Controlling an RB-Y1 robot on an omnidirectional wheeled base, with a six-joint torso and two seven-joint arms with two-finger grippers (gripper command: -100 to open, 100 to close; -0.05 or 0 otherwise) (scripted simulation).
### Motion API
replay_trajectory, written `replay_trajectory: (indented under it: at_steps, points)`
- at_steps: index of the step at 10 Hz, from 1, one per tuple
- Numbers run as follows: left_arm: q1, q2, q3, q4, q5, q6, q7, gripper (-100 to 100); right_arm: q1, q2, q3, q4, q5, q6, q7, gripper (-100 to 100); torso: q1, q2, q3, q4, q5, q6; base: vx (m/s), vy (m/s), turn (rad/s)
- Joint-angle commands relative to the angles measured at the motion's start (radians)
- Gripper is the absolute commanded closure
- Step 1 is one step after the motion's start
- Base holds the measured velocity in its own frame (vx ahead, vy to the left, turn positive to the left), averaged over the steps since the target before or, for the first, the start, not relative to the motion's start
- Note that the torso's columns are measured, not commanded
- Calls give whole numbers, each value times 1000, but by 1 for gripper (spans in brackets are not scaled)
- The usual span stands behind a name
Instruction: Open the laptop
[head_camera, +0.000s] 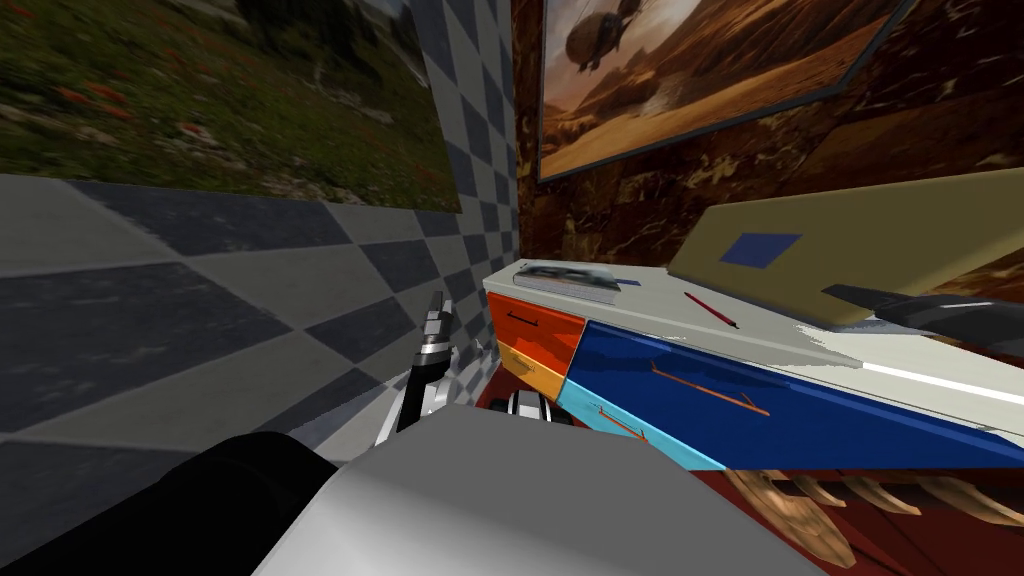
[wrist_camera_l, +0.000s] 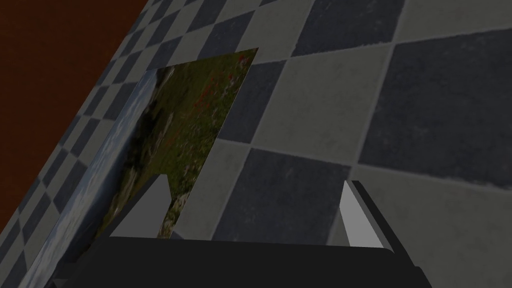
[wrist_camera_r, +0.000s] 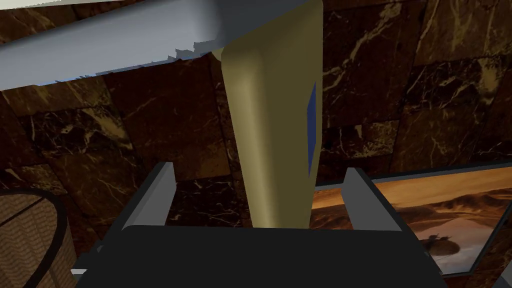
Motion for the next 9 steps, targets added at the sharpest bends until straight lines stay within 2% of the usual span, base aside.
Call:
replay_trajectory:
  at_steps: [1, 9]
  points:
    - [0, 0, 0, 0, 0, 0, 0, 0, 43, -41, -44, -45, 61, 12, 46, -100, 1, 1, 0, 0, 0, 0, -18, -71, -72]
    - [0, 0, 0, 0, 0, 0, 0, 0, 135, -146, -136, -151, 206, 55, 155, -100, 1, -2, -1, 0, 1, -1, -17, -67, -56]
